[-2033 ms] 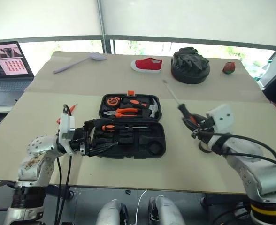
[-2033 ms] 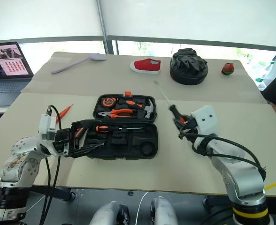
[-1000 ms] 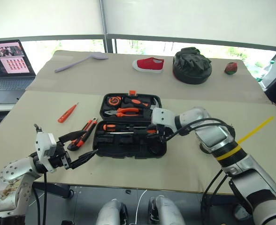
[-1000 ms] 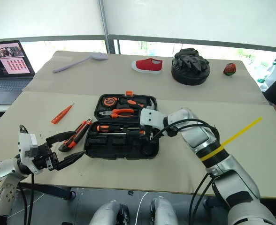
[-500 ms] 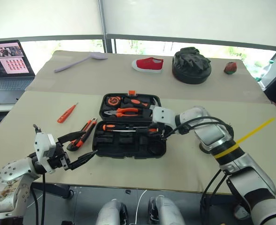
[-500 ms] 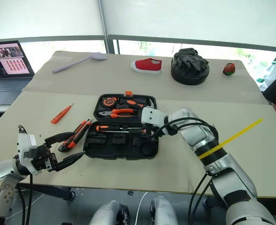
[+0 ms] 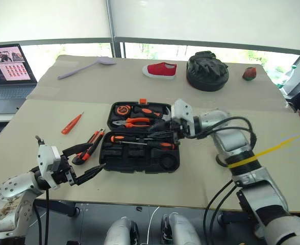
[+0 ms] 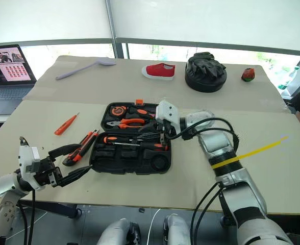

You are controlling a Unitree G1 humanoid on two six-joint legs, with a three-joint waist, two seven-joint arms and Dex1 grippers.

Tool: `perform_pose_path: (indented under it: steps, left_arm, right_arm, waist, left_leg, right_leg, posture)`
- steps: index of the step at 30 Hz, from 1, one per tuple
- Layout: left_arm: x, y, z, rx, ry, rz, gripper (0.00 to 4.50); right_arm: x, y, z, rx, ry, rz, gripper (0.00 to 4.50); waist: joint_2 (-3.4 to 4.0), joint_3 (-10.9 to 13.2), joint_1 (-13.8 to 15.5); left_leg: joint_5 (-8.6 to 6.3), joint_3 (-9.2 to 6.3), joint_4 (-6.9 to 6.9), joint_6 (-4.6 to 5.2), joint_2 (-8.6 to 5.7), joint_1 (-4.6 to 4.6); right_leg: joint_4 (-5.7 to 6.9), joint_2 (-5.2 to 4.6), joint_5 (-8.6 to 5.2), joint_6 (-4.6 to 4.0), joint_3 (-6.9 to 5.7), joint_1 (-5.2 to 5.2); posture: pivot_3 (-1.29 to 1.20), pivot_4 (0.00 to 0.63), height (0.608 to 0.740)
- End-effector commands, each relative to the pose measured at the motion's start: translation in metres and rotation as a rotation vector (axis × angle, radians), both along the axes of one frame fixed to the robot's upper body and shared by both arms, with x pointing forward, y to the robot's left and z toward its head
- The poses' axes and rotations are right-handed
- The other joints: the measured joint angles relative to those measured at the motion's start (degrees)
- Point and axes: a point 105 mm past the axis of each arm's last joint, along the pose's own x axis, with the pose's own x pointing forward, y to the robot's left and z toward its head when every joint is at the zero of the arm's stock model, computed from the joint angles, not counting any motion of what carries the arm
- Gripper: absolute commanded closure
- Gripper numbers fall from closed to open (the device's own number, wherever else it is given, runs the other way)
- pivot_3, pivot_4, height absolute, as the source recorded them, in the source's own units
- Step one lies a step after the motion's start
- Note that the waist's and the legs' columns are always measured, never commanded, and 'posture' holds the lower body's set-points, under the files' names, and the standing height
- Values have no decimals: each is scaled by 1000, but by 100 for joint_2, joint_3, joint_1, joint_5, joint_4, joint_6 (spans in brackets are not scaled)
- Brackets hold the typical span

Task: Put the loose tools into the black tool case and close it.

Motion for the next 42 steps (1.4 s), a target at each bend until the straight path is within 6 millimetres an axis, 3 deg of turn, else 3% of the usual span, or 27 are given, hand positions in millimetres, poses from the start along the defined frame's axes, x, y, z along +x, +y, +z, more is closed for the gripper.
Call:
perform_pose_path:
  steps: [1, 6, 15, 19, 23, 25, 27, 32, 36, 37, 42]
  left_arm:
    - [1, -1, 5, 1, -33, -4, 0]
    - [2, -2, 6, 10, -39, -6, 0]
    - [-1, 2, 4, 30, -39, 15, 0]
    - [-1, 7, 2, 35, -32, 44, 0]
    - [-4, 25, -3, 23, -19, 119, 0]
    - [-7, 51, -7, 1, 1, 235, 0]
    - [-12, 80, -12, -4, 11, 363, 0]
    - [-37, 145, -19, -69, 10, 714, 0]
    - [-60, 172, -26, -103, 33, 897, 0]
    - [-64, 176, -28, -114, 45, 931, 0]
    - [-70, 185, -31, -165, 104, 1002, 0]
  right_arm:
    - [6, 1, -10, -83, -86, -32, 4485]
    - [22, 5, -35, -158, -104, -156, 4485]
    - [13, 17, -61, -242, -90, -105, 4485]
    - [13, 23, -54, -204, -122, -100, 4485]
    - [15, 19, -13, 2, -153, -109, 4485]
    - [6, 5, 13, 125, -163, -92, 3905]
    - [-5, -12, 25, 193, -189, -78, 3443]
    - [-34, -53, 29, 359, -204, -138, 1648]
    - [-62, -78, 28, 500, -235, -151, 293]
    - [-66, -85, 23, 493, -234, -176, 73]
    - [-80, -110, 7, 529, -198, -302, 73]
  waist:
    - [2, 1, -2]
    - [2, 1, -19]
    - [4, -2, -48]
    - [3, -4, -119]
    - [2, -3, -145]
    - [1, -1, -136]
    - [2, 0, -125]
    - [-4, -2, -76]
    - [-7, 3, -32]
    - [-7, 4, -5]
    - [-12, 5, 53]
  left_leg:
    - [0, 0, 0, 0, 0, -2]
    - [2, 3, -1, -7, 0, 1]
    - [5, 3, -7, -19, 3, 24]
    - [8, 4, -21, -32, 4, 40]
    - [20, 6, -51, -54, 3, 48]
    - [25, 6, -64, -60, 3, 47]
    - [29, 5, -77, -57, 2, 44]
    - [17, -1, -89, -40, 3, 44]
    - [0, -1, -90, -23, 2, 44]
    - [-7, 1, -88, -15, 1, 43]
    - [-30, -3, -84, 12, -1, 54]
  right_leg:
    - [0, 0, 8, -13, 0, -1]
    - [2, 2, -2, 4, 2, -2]
    - [7, 4, -8, 13, 9, 11]
    - [7, 4, -9, 12, 13, 16]
    - [6, 5, -14, 4, 14, 13]
    - [6, 6, -17, -3, 13, 7]
    - [2, 6, -21, -13, 12, 2]
    - [-25, 4, -25, -13, 1, 8]
    - [-35, -2, -26, -9, 3, 12]
    - [-39, -3, -25, -7, 4, 12]
    - [-38, -12, -27, -4, 2, 11]
  posture:
    - [0, 150, 740]
    - [0, 150, 740]
    - [0, 150, 740]
    - [0, 150, 740]
    - [0, 150, 740]
    - [0, 150, 740]
    - [0, 150, 740]
    - [0, 150, 740]
    - [0, 150, 740]
    - [0, 150, 740]
    - [0, 150, 740]
